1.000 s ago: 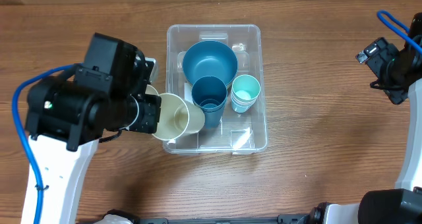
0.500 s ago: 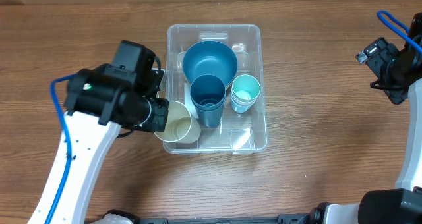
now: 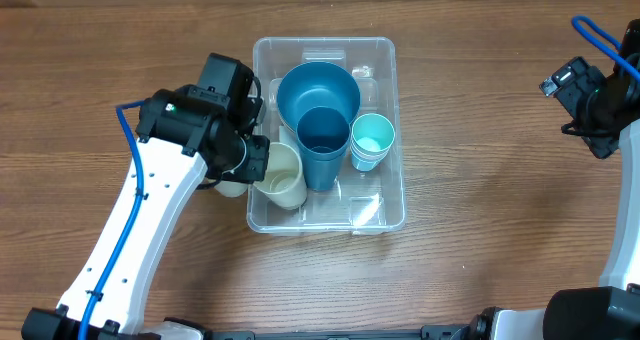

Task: Pack container
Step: 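Carry the cream cup into the bin's front-left corner and release, then move the left gripper back and grasp the other cream cup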

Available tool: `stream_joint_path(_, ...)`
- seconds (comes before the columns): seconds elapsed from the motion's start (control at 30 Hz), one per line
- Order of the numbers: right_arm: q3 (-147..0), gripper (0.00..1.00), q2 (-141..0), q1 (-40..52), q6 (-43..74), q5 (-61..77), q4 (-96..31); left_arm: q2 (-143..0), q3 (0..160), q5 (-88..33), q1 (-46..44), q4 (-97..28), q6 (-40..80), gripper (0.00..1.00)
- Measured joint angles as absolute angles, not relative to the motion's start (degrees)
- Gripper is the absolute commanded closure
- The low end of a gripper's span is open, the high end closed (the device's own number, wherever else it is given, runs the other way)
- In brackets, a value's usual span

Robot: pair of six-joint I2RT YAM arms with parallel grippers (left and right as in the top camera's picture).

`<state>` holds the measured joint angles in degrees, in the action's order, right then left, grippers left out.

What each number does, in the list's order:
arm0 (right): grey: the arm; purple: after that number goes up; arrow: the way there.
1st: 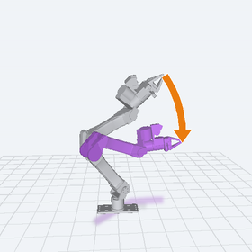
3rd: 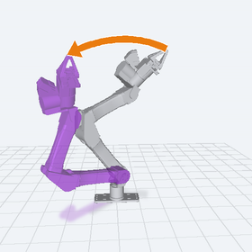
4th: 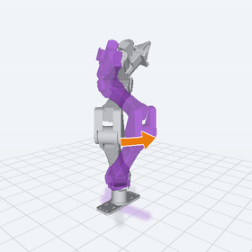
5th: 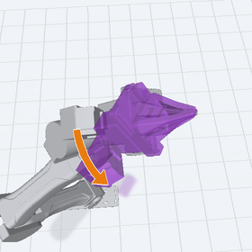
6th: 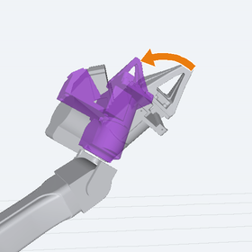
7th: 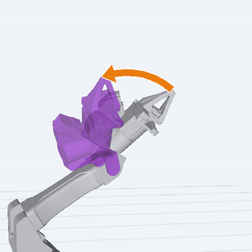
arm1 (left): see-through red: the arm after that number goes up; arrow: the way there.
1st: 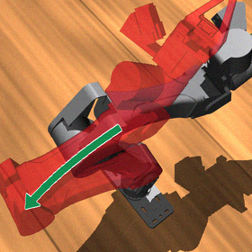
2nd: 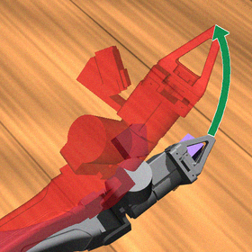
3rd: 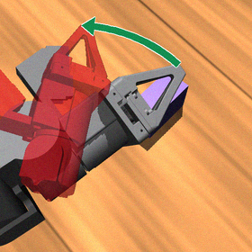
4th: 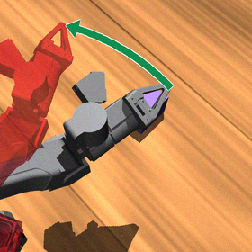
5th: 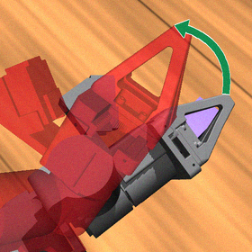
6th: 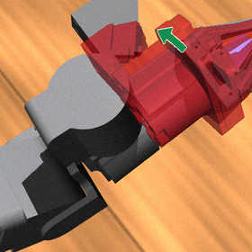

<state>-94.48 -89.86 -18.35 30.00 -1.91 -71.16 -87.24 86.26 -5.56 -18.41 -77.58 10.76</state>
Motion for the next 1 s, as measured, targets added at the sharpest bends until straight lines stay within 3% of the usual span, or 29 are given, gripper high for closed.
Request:
stream_joint_path(0.23,-94.5,0.0,-89.9,-18.3,30.0,-1.9,-71.1,-87.5,86.7,-5.5,-18.4,-79.7,10.9,0.75)
stream_joint_path(0.3,-94.5,0.0,-89.9,-18.3,30.0,-1.9,-71.1,-87.6,88.7,-5.3,-18.4,-82.4,11.0,0.66)
stream_joint_path(0.4,-94.5,0.0,-89.9,-18.3,30.0,-1.9,-71.1,-87.5,94.3,-3.7,-18.4,-85.5,11.5,0.43)
stream_joint_path(0.5,-94.5,0.0,-89.9,-18.3,30.0,-1.9,-71.1,-87.4,100.7,-0.7,-17.4,-88.8,12.0,0.35)
stream_joint_path(0.67,-94.5,0.0,-89.9,-18.3,30.0,-1.9,-71.1,-86.6,104.0,1.8,-9.2,-89.3,12.0,0.34)
stream_joint_path(0.8,-94.5,0.0,-89.9,-18.3,30.0,-1.9,-71.1,-88.2,103.3,0.6,-2.0,-88.2,11.1,0.4)
stream_joint_path(1.0,-94.5,0.0,-89.9,-18.3,30.0,-1.9,-71.1,-94.8,101.6,-1.8,1.6,-85.9,10.0,0.41)
